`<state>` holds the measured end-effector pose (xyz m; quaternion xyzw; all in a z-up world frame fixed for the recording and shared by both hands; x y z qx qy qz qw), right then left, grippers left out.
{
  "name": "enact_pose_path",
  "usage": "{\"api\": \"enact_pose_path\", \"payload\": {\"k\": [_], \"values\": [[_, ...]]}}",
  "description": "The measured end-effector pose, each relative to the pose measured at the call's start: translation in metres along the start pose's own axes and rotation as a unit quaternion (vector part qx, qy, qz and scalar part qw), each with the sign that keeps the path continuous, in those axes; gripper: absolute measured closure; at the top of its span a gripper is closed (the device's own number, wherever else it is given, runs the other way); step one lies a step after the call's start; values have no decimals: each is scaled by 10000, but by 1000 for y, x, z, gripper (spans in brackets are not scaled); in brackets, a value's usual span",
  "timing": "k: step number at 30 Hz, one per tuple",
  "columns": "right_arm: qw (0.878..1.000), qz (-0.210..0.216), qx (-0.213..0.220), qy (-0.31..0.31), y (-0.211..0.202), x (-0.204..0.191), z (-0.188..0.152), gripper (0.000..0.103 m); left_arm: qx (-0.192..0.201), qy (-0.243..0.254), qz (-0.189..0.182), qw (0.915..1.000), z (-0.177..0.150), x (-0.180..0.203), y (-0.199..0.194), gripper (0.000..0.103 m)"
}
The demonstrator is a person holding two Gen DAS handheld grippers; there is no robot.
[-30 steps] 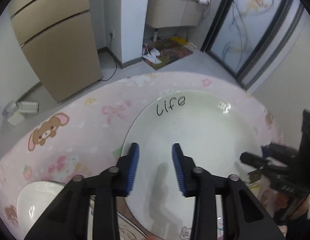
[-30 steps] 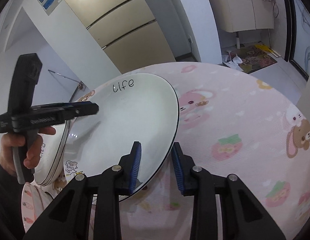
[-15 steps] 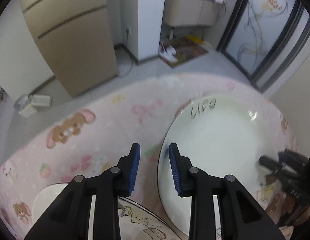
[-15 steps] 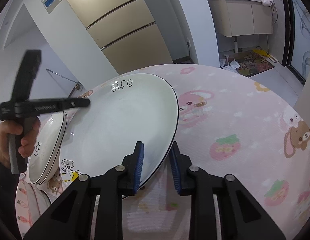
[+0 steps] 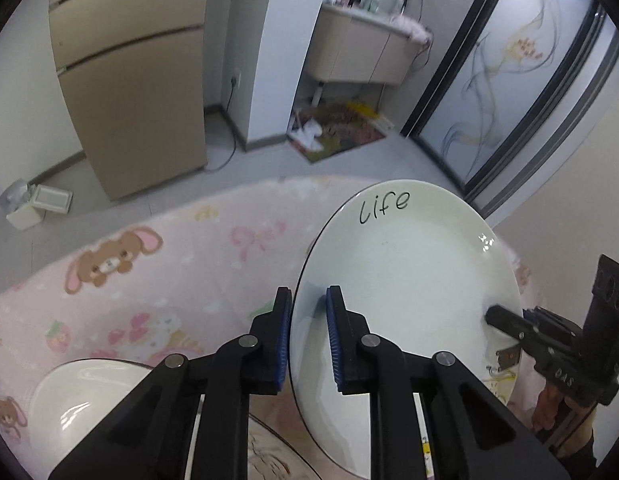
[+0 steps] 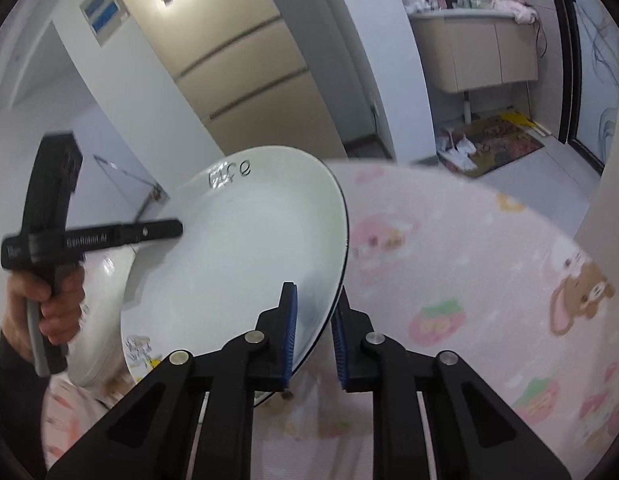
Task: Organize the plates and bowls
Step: 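Lift the second 'Life' plate with both tools over the plate stack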
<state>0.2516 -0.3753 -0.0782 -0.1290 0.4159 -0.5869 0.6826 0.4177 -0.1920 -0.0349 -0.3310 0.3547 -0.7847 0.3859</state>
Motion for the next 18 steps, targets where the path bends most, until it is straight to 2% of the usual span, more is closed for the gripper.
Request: {"api": "enact_pose_path", "payload": {"k": [6, 10, 14, 18], "values": [[9979, 57, 543, -339, -41, -35, 35, 90, 631, -153, -96, 9978, 2, 1, -69, 86], [9946, 223, 808, -604, -64, -74, 52, 91, 1052, -373, -106, 9937, -13, -11, -125, 86], [9917, 378, 769, -956, -66, -114, 54, 91, 1327, -651, 89, 9890, -31, -33, -163, 86], [9881, 552, 437, -1369, -50, -153, 49, 91, 1525, -1004, 423, 9823, -60, -58, -190, 86]]}}
Point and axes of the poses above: each gripper's, at about its wrist camera, not at the fingertips, and y roughly the way its jaws point, x to its right, z to its top, the point moved 2 cm from there along y, roughly the way its jaws point, and after that the axes turned 1 degree about y, right-handed, at the moved point
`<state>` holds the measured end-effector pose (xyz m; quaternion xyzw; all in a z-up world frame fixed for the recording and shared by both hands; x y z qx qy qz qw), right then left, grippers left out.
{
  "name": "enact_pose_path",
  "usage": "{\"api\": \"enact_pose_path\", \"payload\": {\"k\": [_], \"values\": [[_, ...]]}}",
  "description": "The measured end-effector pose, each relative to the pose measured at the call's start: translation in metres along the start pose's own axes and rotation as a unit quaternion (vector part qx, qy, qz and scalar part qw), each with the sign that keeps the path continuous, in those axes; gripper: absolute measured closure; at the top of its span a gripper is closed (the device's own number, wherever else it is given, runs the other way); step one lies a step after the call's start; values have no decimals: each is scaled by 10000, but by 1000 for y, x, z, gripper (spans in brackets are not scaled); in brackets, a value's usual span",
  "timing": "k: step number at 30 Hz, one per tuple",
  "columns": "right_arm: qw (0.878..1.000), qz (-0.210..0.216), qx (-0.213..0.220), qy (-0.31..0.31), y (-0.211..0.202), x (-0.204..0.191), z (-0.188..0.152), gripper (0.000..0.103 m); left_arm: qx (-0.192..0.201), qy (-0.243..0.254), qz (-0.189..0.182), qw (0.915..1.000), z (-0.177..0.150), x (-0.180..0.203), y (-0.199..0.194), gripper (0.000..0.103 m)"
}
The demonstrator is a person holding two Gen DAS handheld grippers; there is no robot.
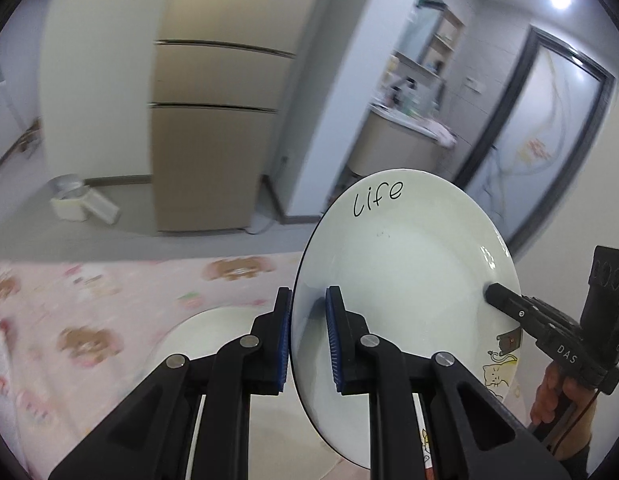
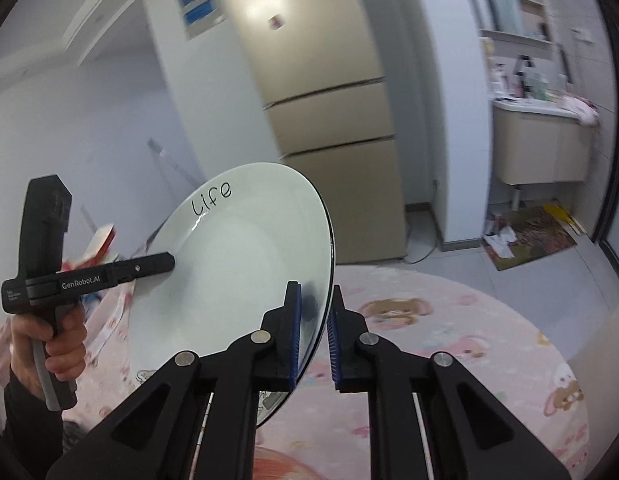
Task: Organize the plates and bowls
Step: 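Lift the second 'Life' plate with both tools over the plate stack, then lower the second 'Life' plate with both tools onto the stack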
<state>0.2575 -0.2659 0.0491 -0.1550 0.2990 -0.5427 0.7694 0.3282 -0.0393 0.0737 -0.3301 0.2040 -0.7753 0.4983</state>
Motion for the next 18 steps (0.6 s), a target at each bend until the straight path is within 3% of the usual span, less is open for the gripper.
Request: {"api": "enact_pose_path", "payload": {"k": [4, 9, 18], "values": [[9984, 411, -364, -130, 33, -21, 0, 91, 8, -343, 195, 9992, -26, -41, -11, 86], [9938, 498, -940, -324, 69, -38, -9, 91, -214, -637, 320, 9972, -57, -78, -6, 86], [9839, 560, -1695, -43, 96, -40, -30, 91, -372, -672, 418, 9962, -87, -92, 9, 86]]}}
Point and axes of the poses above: each gripper's, at about its wrist camera, not at the fingertips, and y roughly the way its jaws point, x to its right, z to its top, the point moved 2 cm from there along y, roughly the way its jaws point, and after that the axes turned 1 degree about y, right-handed, at the moved point
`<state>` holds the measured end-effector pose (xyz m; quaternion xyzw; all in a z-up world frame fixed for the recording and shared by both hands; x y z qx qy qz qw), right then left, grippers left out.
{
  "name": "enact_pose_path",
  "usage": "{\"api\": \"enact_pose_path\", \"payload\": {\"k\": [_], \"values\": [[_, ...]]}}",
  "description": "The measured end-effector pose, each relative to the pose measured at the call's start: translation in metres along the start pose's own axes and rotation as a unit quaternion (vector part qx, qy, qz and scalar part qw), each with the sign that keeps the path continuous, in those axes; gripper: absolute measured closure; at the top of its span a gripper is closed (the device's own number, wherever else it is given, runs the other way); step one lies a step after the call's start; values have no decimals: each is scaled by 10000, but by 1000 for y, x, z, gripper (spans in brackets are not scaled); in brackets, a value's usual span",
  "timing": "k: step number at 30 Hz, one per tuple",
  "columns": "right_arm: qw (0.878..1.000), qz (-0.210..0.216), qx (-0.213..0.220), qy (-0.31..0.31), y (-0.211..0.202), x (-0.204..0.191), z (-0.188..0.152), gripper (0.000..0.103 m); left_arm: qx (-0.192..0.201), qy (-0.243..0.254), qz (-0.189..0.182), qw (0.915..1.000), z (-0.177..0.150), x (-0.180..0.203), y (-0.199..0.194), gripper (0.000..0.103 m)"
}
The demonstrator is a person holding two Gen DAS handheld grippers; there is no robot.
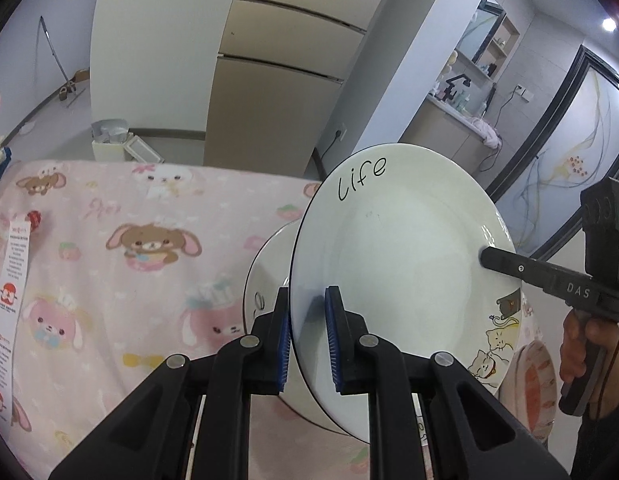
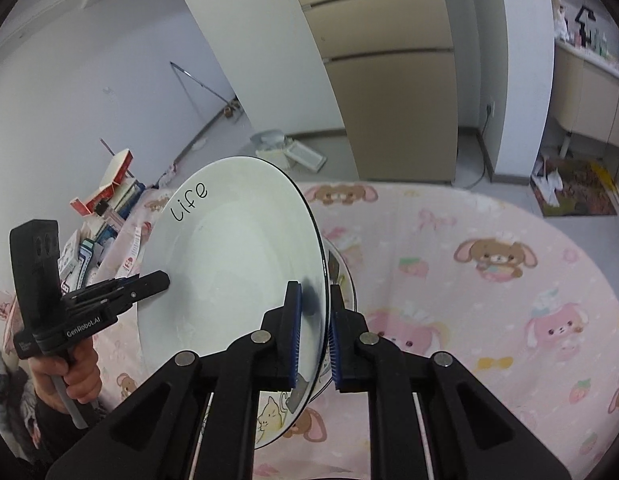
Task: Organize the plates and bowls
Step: 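Lower the second 'Life' plate with both tools onto the stack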
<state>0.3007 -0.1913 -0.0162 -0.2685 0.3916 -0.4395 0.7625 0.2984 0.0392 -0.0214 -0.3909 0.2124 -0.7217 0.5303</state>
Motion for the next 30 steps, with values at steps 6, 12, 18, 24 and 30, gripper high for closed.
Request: {"api": "enact_pose_path", "payload": {"k": [6, 12, 18, 24, 30], "values": [[9993, -223, -292, -113, 16, -2, -5, 90, -114, -82, 19, 9999, -10, -7, 16, 86], [9986, -194, -501, -13, 28, 1, -7, 89, -64, -64, 229, 9997, -11, -9, 21, 86], [9966, -275, -780, -44, 40, 1, -11, 87, -125, -60, 304, 9994, -14, -15, 29, 86], [9957, -361, -857, -24, 45, 4, -12, 86, -81, 32, 380, 9992, -15, -14, 34, 86], [9919, -807, -923, -341, 54, -2, -8, 82, -24, 164, 484, 9987, -18, -11, 37, 86]]}}
Point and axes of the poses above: each gripper's, at about its wrist camera, not at the fingertips, and y roughly the way its jaws point, x to its right, z to its top, the point moved 2 cm from there along y, roughly the way its jaws point, and after that the axes turned 1 degree about y, right-handed, at the moved point
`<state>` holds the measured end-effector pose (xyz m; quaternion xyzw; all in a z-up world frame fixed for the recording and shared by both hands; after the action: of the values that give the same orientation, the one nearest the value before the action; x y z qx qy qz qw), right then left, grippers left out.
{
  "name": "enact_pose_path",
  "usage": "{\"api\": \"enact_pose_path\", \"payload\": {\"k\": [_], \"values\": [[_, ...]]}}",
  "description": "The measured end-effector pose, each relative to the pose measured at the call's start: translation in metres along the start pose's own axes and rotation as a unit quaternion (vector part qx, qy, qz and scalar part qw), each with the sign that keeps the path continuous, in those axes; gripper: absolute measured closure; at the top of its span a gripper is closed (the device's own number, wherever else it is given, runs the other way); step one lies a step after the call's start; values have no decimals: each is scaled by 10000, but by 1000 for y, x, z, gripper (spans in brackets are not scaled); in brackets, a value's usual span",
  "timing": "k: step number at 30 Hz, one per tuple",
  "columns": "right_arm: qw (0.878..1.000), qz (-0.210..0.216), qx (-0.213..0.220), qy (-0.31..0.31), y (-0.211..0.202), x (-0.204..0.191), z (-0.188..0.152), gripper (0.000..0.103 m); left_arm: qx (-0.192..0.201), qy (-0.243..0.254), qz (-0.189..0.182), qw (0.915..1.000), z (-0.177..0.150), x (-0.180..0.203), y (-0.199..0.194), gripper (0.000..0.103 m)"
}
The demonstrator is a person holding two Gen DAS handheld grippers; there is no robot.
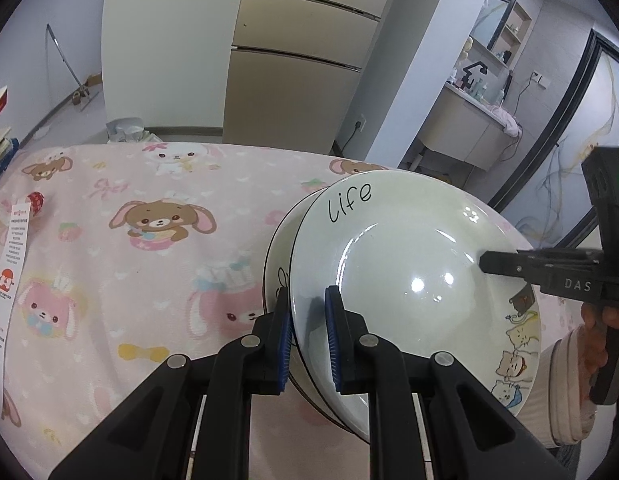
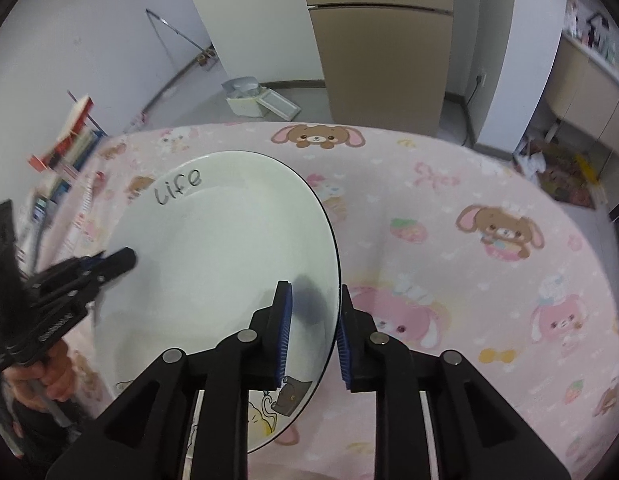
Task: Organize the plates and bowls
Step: 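Lower the second 'Life' plate with both tools onto the stack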
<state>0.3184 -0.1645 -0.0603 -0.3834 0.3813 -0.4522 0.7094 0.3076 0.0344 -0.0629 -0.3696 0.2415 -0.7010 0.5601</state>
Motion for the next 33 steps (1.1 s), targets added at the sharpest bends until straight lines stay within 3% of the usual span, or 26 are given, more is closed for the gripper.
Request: {"api": "enact_pose_path", "payload": {"k": [5, 14, 23, 28, 33], "values": [[9989, -349, -174, -248, 12, -5, 2, 79, 196, 317, 356, 9987, -3, 9, -2, 86], [9936, -799, -410, -684, 11, -16, 7, 79, 170, 264, 255, 9992, -1, 4, -2, 86], [9925, -856, -452, -754, 10, -22, -2, 77, -35, 330, 97, 9994, 3, 0, -6, 86], [9932, -839, -407, -690, 9, -23, -5, 75, -250, 599, 62, 9979, 3, 4, -9, 84], [9945, -760, -392, -607, 9, -25, -8, 68, -479, 363, 15, 9982, 5, -7, -9, 81]]}}
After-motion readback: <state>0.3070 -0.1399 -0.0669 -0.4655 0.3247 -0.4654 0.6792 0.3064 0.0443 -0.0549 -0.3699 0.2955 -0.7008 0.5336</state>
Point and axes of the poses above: each gripper's, at about its wrist camera, not at the fingertips, and y roughly the way its jaws point, x to its right, z to its top, the point moved 2 cm from there along y, roughly the way its jaws point, and after that the axes turned 1 degree about y, right-handed, at the moved point
